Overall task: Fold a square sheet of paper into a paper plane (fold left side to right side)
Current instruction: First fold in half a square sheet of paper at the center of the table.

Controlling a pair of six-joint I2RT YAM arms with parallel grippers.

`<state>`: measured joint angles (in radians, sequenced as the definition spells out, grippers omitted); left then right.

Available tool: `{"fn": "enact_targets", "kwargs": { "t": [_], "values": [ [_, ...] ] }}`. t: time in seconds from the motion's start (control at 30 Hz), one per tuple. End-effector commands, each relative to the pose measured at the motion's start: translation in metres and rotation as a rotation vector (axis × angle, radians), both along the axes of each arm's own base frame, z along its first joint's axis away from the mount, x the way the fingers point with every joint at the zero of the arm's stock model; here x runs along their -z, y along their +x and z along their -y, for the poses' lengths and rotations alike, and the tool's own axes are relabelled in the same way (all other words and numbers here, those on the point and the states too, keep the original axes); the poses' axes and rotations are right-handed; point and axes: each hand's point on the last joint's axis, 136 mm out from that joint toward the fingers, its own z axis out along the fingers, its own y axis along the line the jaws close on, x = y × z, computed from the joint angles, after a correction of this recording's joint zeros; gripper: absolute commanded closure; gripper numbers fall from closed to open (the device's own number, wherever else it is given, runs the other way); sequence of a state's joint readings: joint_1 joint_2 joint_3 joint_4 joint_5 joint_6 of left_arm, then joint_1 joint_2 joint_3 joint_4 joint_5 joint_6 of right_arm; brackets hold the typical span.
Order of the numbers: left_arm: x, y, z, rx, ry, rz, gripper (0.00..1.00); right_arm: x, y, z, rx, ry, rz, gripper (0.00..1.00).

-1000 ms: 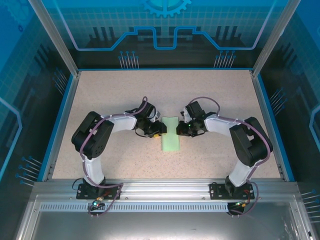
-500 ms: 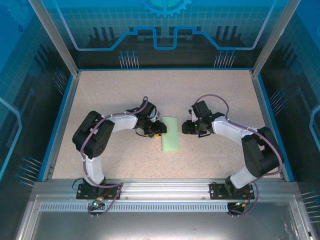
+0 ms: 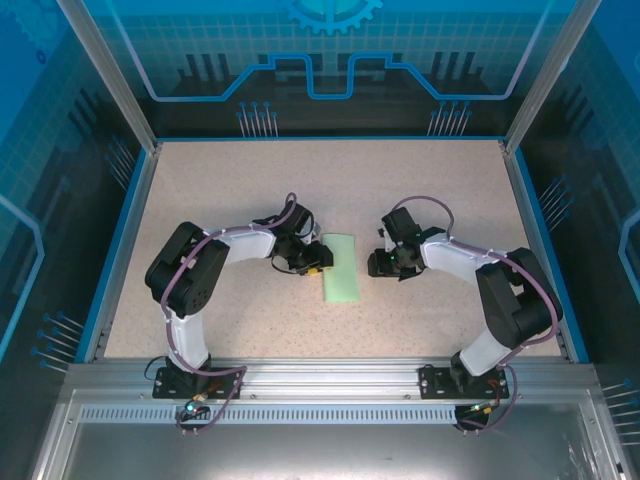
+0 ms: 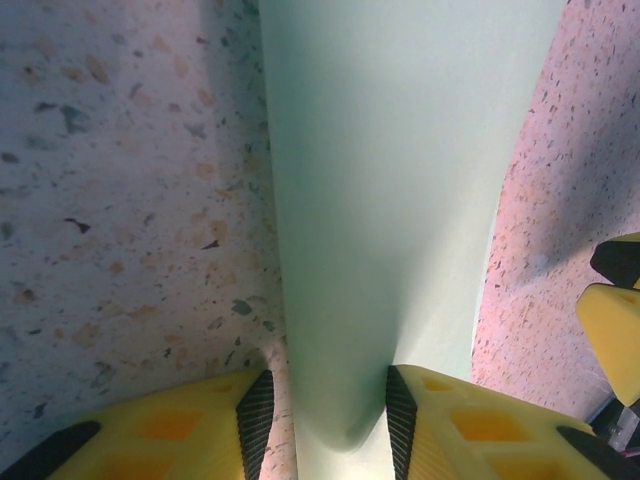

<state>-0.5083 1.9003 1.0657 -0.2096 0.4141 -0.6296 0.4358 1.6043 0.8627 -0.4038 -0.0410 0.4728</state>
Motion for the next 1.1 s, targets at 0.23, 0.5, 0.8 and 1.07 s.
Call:
{"fn": "enact_targets", "kwargs": {
  "t": [0.23,0.5,0.8,1.07],
  "values": [
    [0.044,-0.011,-0.019,-0.009,0.167,-0.062,0.60,0.008,-0.007,0.006,-0.004,-0.020,-0.033,0.53],
    [0.053,-0.013,-0.019,0.002,0.201,-0.075,0.60,0.006,-0.007,0.003,-0.011,-0.006,-0.025,0.53],
    [0.059,-0.015,-0.021,0.010,0.227,-0.087,0.60,0.001,-0.005,-0.002,-0.020,0.018,-0.010,0.52],
    [0.063,-0.018,-0.022,0.026,0.255,-0.101,0.60,-0.003,-0.005,-0.005,-0.029,0.029,0.002,0.52]
  ]
}}
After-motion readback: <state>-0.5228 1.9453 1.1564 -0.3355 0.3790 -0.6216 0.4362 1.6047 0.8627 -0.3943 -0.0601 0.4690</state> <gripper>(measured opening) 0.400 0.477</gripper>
